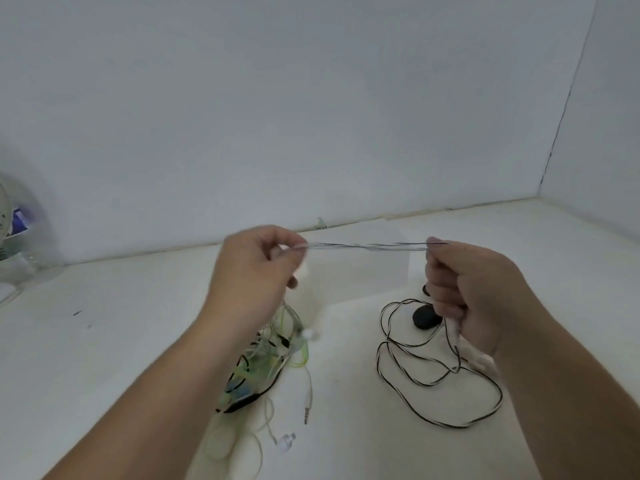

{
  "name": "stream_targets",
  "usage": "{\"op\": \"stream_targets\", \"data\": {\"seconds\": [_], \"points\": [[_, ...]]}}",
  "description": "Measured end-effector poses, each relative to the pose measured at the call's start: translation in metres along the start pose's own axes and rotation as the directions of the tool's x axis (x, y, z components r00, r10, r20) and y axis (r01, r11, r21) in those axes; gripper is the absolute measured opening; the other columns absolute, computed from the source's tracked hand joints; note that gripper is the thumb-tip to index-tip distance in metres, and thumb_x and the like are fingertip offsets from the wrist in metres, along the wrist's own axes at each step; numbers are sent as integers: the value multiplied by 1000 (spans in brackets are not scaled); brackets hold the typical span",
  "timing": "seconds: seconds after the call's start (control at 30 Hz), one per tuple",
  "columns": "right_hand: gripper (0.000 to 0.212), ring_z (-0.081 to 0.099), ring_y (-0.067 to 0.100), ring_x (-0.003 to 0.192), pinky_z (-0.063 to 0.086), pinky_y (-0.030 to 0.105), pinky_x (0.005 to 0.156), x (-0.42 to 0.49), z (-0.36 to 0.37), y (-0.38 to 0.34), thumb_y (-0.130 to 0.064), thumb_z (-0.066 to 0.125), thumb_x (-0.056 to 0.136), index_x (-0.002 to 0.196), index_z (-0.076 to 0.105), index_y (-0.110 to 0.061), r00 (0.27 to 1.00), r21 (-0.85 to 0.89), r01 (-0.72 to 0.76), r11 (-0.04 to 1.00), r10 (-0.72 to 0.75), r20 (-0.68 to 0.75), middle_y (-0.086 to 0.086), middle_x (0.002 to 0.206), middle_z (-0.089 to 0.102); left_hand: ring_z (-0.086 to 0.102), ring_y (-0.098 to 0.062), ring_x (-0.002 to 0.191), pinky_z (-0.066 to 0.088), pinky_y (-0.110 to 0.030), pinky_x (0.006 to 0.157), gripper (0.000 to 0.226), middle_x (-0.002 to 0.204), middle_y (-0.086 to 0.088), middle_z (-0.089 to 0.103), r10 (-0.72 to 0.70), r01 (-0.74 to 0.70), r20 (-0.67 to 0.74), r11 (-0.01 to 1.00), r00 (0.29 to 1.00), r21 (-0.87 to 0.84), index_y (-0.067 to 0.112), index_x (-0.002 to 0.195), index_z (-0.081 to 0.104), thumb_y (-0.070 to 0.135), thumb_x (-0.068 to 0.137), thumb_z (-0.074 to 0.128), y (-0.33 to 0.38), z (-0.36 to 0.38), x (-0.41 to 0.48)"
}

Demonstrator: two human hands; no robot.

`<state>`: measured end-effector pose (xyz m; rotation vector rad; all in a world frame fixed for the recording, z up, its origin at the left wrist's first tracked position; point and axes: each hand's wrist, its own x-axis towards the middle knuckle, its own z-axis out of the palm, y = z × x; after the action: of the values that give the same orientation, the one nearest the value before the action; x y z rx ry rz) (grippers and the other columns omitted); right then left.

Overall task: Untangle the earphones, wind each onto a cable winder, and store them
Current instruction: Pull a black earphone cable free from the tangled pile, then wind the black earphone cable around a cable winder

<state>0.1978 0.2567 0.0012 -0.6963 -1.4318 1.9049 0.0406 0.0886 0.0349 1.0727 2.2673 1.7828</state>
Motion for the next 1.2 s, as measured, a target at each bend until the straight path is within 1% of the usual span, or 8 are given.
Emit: {"op": "stream_targets", "data": {"seconds": [0.2,0.33,0.47,0.6,0.7,0.8,0.9,1.2], "points": [[29,21,7,39,18,19,34,14,-22,-1,11,51,84,67,49,-13,987,161,26,987,0,-160,-2,53,31,63,-8,47,51,-24,54,20,65,2,59,-2,-37,-344,993,939,-109,19,83,67,13,98,55,11,-23,26],[24,29,8,37,22,19,36,19,-28,4,8,56,86,72,56,-12,874,81,177,981,-119,-471,-1,53,42,66,-15,51,58,-40,70,19,67,5,66,-77,77,-6,997,997,-13,17,80,70,15,96,59,9,-8,16],[24,16,13,41,14,24,45,15,-20,-4,-13,53,92,67,52,-14,921,187,127,974,-46,-387,-3,47,25,71,-23,61,59,-39,68,11,64,-5,69,-169,80,309,956,936,282,19,84,70,25,92,65,-11,18,0],[25,18,14,47,14,25,45,11,-20,-25,-13,56,91,68,59,-7,968,-135,112,985,-139,-210,-2,48,27,67,-16,60,46,-19,50,10,63,4,64,-188,-26,520,926,833,377,22,81,70,28,89,69,-26,36,-4],[11,38,11,50,31,23,51,13,-33,-41,-9,69,85,74,70,-7,969,-652,127,748,-235,-80,-6,52,51,68,-13,63,51,-27,62,37,58,5,63,-157,-42,582,949,798,313,27,72,69,58,88,60,-29,40,1],[22,48,10,52,37,22,50,20,-54,-34,5,66,79,76,73,-16,932,-818,96,568,-341,-127,1,66,66,64,-15,49,43,-23,54,64,46,-2,58,-96,-9,384,965,918,262,13,59,60,58,97,36,-36,46,3],[26,49,8,51,37,20,51,25,-72,-14,2,68,77,72,72,-23,943,-915,58,399,-323,-82,-6,60,58,44,-19,39,35,-24,44,60,46,-7,39,-56,43,131,994,990,100,8,52,37,42,98,56,-57,49,7],[28,57,1,63,51,24,66,37,-58,15,-15,64,84,102,73,-35,997,-987,74,144,-12,73,-15,67,59,44,-10,39,37,-22,46,63,39,-2,48,19,-73,547,994,837,76,15,41,47,69,74,51,-73,44,-7]]}}
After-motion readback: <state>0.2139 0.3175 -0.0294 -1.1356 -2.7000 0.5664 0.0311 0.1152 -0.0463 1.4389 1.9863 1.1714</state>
